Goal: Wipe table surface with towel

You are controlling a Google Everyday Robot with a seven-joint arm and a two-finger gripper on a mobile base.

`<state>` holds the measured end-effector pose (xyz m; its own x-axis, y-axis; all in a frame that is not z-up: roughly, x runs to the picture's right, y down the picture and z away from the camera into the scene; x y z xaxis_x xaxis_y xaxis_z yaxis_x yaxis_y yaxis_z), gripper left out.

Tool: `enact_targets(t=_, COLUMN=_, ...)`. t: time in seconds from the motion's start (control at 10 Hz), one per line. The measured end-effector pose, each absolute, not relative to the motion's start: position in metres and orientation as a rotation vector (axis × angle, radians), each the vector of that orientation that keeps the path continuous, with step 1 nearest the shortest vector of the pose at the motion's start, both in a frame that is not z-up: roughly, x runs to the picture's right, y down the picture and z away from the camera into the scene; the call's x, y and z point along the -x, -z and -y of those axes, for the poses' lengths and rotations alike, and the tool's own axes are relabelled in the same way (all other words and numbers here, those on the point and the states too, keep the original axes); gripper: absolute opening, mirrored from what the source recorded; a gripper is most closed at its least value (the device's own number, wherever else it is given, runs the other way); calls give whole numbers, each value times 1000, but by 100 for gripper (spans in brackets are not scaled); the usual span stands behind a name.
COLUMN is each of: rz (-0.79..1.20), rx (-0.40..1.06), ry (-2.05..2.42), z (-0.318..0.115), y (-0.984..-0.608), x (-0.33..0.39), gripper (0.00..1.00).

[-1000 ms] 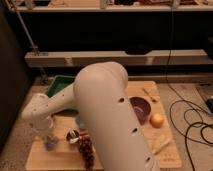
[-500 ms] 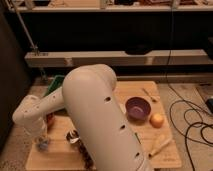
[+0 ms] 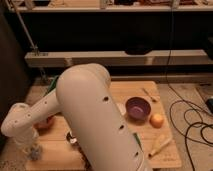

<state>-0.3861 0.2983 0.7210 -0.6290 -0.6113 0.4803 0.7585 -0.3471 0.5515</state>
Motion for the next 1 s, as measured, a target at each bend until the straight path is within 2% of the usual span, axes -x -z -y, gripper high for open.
enact_targets(t=0.4, rz=1029, rx=252, ry=2049, z=-334, y=-705, x=374, gripper=0)
enact_targets(t=1.0, rz=973, rx=270, ry=1913, z=-341, y=-706, x=294, gripper=0)
